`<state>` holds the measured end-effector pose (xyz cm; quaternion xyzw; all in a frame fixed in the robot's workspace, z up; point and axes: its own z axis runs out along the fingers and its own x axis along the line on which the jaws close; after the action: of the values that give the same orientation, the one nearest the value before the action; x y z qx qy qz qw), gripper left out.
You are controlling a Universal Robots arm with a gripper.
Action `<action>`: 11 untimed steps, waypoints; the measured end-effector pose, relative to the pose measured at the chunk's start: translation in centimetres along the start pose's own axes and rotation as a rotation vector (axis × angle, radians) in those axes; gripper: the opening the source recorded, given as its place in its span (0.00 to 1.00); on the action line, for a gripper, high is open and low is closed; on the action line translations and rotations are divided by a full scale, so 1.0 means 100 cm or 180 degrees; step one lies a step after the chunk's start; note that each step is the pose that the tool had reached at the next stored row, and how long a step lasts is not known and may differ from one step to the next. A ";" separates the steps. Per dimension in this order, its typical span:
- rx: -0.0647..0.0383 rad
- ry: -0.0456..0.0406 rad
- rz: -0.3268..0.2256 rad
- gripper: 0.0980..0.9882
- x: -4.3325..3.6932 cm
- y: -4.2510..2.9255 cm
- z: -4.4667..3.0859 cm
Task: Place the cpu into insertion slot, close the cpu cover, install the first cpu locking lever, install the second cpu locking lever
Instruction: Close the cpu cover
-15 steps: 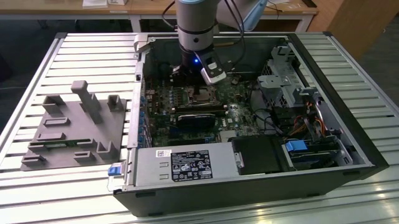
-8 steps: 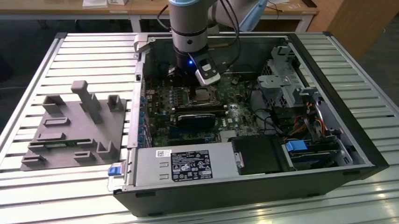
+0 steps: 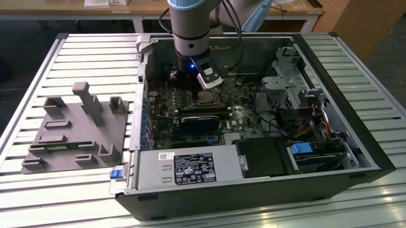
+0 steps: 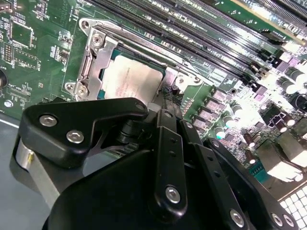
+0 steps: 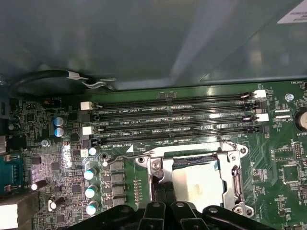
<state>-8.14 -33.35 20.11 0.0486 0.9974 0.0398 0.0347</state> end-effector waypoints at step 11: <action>-0.0030 0.0003 -0.0003 0.01 -0.0032 0.0003 0.0004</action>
<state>-7.81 -33.35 20.10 0.0479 0.9973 0.0444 0.0345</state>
